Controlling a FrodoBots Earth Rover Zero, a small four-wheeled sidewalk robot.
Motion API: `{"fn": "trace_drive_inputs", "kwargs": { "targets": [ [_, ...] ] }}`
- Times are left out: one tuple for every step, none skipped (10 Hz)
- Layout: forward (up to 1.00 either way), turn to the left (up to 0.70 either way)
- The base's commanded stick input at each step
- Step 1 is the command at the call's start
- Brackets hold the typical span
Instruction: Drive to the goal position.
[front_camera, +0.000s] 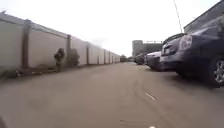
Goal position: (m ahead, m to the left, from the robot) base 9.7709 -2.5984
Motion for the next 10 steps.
{"fn": "trace_drive_inputs", "kwargs": {
  "targets": [
    [0.7,0.01],
    [0.7,0.01],
    [0.7,0.01],
    [0.7,0.01],
    [0.7,0.01],
    [0.7,0.01],
    [0.7,0.01],
    [0.7,0.01],
    [0.7,0.01],
    [0.7,0.01]
  ]
}}
